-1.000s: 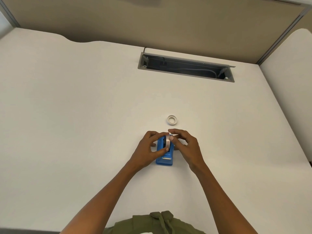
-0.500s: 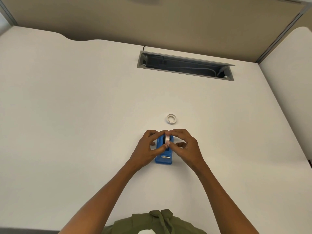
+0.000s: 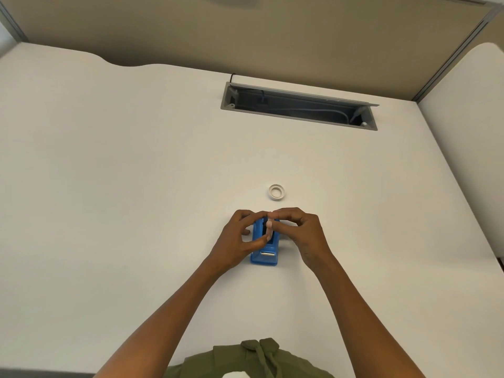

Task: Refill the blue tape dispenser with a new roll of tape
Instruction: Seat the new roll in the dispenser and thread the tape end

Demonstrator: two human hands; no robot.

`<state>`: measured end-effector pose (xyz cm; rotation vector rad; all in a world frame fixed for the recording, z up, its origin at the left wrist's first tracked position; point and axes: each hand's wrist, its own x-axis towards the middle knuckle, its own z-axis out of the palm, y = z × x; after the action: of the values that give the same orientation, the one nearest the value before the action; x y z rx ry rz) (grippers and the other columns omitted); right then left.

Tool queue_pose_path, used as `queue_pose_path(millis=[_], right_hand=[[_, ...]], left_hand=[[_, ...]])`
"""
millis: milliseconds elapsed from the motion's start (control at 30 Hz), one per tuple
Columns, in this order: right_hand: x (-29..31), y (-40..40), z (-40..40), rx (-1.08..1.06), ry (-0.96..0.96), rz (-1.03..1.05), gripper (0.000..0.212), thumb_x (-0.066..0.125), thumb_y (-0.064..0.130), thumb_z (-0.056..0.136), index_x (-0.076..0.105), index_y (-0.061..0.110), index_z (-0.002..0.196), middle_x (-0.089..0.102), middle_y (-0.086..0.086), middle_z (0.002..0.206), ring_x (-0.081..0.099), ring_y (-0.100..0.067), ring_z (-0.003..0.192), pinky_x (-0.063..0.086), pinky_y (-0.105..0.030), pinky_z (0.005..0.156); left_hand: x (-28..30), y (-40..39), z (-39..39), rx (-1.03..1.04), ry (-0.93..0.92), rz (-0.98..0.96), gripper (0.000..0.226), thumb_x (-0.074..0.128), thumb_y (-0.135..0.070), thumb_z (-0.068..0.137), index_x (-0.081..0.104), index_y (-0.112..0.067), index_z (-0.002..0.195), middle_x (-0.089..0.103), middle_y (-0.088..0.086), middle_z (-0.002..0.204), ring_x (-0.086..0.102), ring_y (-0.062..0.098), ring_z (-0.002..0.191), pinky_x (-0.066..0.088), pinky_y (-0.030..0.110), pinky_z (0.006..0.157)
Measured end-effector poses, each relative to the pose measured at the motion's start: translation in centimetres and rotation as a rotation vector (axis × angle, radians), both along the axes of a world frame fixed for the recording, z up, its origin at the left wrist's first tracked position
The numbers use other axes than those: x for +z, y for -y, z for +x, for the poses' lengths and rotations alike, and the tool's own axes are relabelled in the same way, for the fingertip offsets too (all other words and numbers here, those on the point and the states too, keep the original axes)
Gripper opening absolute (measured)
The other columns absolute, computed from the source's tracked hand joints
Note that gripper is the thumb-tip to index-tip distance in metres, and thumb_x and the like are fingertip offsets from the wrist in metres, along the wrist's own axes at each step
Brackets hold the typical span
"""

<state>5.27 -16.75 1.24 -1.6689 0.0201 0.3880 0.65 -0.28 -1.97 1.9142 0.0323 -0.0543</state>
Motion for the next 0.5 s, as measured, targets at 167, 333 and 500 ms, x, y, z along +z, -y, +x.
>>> queue_pose_path(millis=[167,333,500], right_hand=[[0.00,-0.42,0.11,-0.061,-0.060,0.053,0.016,0.079,0.007,0.071,0.076,0.006,0.087,0.074,-0.006,0.093,0.069,-0.016,0.087,0.056,-0.026,0.074],[0.05,-0.90,0.31,-0.120,-0.116,0.086,0.009,0.078,0.009,0.074,0.075,0.008,0.083,0.074,-0.001,0.079,0.067,-0.006,0.071,0.052,-0.016,0.059],[0.11,-1.00,0.47,-0.153,-0.132,0.026,0.014,0.077,0.015,0.076,0.076,0.007,0.088,0.073,-0.008,0.086,0.064,-0.018,0.079,0.053,-0.026,0.067]], left_hand=[[0.01,-0.12,0.06,-0.010,-0.006,0.012,0.051,0.070,-0.025,0.080,0.051,-0.029,0.127,0.047,-0.005,0.118,0.050,0.004,0.104,0.044,0.007,0.082],[0.31,-0.02,0.06,-0.001,-0.019,0.001,0.051,0.069,-0.027,0.081,0.052,-0.026,0.129,0.048,-0.002,0.118,0.051,0.009,0.105,0.045,0.010,0.083],[0.48,0.02,0.04,-0.001,-0.022,0.007,0.050,0.068,-0.027,0.081,0.052,-0.025,0.129,0.049,-0.002,0.118,0.051,0.011,0.106,0.046,0.015,0.085]])
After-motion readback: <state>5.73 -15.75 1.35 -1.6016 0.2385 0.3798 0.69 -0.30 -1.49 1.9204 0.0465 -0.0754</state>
